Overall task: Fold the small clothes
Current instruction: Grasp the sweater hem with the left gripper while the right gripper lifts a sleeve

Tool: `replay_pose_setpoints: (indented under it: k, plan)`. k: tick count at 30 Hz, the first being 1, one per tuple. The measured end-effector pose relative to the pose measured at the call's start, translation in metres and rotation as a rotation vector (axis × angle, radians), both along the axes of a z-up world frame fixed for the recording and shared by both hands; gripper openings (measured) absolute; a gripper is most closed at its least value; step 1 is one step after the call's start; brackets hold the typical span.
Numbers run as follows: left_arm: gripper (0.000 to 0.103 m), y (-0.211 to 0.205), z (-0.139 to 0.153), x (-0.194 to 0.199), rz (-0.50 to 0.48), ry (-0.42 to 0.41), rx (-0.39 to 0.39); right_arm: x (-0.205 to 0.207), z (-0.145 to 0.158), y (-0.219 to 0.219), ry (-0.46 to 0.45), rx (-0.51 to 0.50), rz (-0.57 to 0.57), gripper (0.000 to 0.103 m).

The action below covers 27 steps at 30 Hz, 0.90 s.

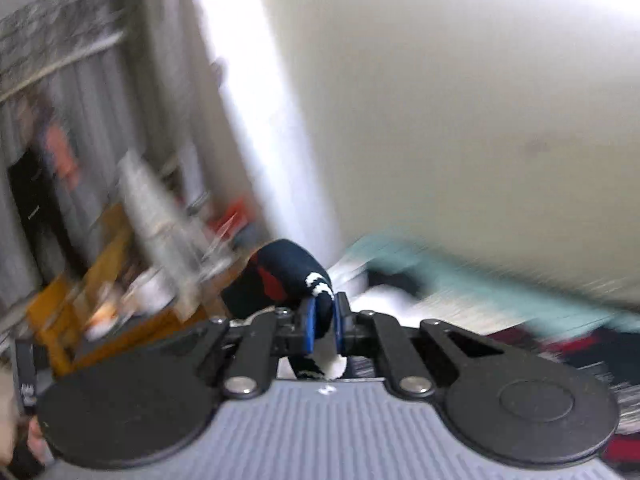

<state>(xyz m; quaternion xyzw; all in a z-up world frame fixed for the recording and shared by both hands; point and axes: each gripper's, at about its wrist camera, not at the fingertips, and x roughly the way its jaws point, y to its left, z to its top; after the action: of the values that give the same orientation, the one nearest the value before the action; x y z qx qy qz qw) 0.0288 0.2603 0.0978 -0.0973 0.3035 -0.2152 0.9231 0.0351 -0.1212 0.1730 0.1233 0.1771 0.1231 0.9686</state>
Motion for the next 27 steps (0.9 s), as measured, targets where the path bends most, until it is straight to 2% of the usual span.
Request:
replay_pose_setpoints:
  k: [3, 5, 6, 7, 8, 9, 11, 14, 16, 19, 21, 23, 26, 27]
  plan:
    - [0.06, -0.069, 0.009, 0.02, -0.111, -0.029, 0.009, -0.033, 0.009, -0.081, -0.027, 0.022, -0.165, 0.0]
    - [0.06, -0.119, 0.008, 0.038, -0.185, -0.013, 0.008, -0.051, -0.001, -0.124, -0.033, 0.038, -0.257, 0.002]
    - [0.06, -0.142, 0.006, 0.048, -0.214, -0.001, 0.016, -0.059, -0.012, -0.143, -0.026, 0.039, -0.305, 0.009]
    - [0.06, -0.167, 0.002, 0.058, -0.239, 0.01, 0.033, -0.063, -0.023, -0.158, -0.009, 0.043, -0.343, 0.04]
    - [0.06, -0.191, -0.004, 0.069, -0.253, 0.031, 0.051, -0.067, -0.037, -0.174, 0.029, 0.053, -0.386, 0.058]
    - [0.06, -0.211, -0.01, 0.079, -0.259, 0.058, 0.066, -0.071, -0.05, -0.187, 0.068, 0.058, -0.452, 0.064]
    - [0.06, -0.246, -0.025, 0.101, -0.26, 0.112, 0.091, -0.088, -0.069, -0.21, 0.091, 0.095, -0.52, 0.064]
    - [0.061, -0.281, -0.047, 0.122, -0.237, 0.166, 0.133, -0.112, -0.089, -0.232, 0.08, 0.186, -0.589, 0.064]
    - [0.06, -0.297, -0.059, 0.125, -0.247, 0.183, 0.144, -0.118, -0.098, -0.235, 0.085, 0.185, -0.614, 0.064]
    - [0.052, -0.313, -0.071, 0.119, -0.27, 0.141, 0.166, -0.11, -0.104, -0.232, 0.119, 0.116, -0.593, 0.064]
    - [0.031, -0.317, -0.075, 0.111, -0.27, 0.062, 0.191, -0.102, -0.106, -0.23, 0.141, 0.038, -0.57, 0.064]
    - [0.018, -0.313, -0.073, 0.107, -0.27, 0.028, 0.17, -0.082, -0.109, -0.22, 0.162, -0.032, -0.548, 0.064]
    - [0.015, -0.304, -0.068, 0.116, -0.251, 0.027, 0.132, -0.045, -0.114, -0.203, 0.196, -0.141, -0.52, 0.064]
    - [0.013, -0.301, -0.069, 0.118, -0.236, 0.027, 0.129, -0.029, -0.121, -0.201, 0.212, -0.17, -0.512, 0.059]
